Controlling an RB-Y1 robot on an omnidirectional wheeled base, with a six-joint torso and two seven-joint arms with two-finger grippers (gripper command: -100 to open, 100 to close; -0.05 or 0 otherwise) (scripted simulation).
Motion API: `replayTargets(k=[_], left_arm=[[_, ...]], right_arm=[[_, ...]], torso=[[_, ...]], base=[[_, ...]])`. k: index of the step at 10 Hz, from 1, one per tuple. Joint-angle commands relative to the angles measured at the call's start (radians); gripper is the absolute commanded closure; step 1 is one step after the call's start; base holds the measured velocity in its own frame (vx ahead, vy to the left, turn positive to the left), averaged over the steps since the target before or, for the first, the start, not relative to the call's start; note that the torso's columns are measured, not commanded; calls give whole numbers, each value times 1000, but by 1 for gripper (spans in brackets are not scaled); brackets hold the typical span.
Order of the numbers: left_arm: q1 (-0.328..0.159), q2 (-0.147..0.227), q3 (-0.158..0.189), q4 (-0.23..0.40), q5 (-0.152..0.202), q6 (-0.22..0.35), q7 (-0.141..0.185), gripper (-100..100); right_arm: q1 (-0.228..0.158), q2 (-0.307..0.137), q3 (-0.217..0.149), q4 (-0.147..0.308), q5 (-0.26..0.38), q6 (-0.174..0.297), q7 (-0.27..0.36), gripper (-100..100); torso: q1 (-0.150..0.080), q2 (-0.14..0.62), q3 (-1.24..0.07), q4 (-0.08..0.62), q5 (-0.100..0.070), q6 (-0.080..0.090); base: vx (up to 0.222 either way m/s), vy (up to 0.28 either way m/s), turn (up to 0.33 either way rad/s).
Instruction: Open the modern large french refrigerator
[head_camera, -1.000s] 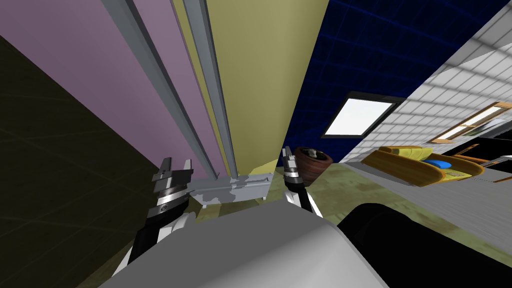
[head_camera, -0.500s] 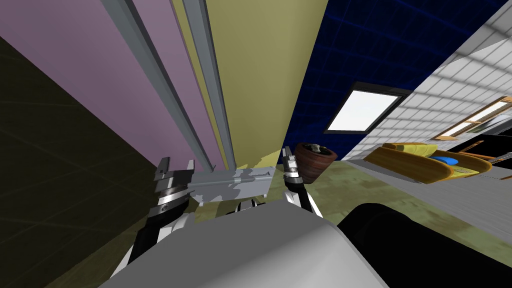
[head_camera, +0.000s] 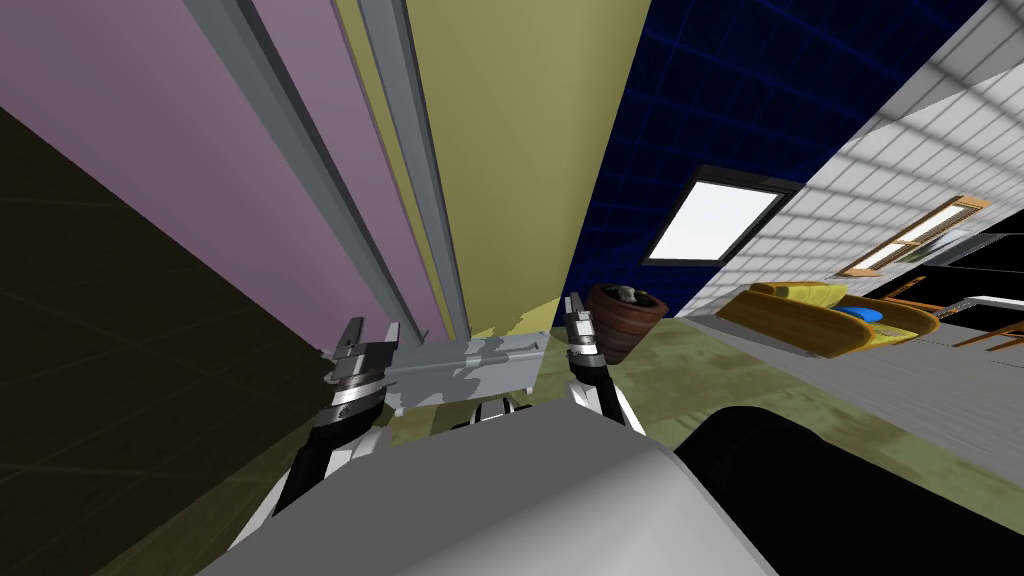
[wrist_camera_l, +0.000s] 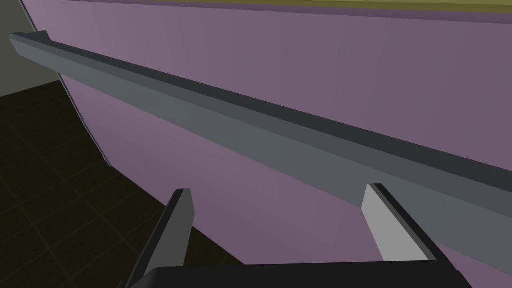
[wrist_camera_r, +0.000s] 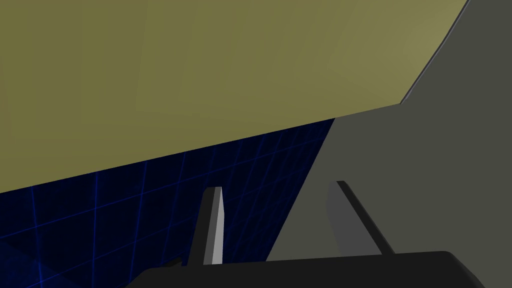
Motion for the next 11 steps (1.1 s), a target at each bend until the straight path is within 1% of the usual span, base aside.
replayTargets(k=[1, 5, 11], left_arm=[[-10, 16, -16, 58, -6, -35, -3, -100], [-38, 25, -43, 166, -16, -94, -8, -100], [-86, 30, -89, 345, -33, -195, -18, -100]], right_arm=[[0, 0, 0, 0, 0, 0, 0, 0], [0, 0, 0, 0, 0, 0, 0, 0], [0, 0, 0, 0, 0, 0, 0, 0]], torso=[[0, 0, 0, 0, 0, 0], [1, -3, -2, -2, 1, 2], [0, 0, 0, 0, 0, 0]], base=[[2, 9, -54], [2, 11, -62], [6, 13, -74]])
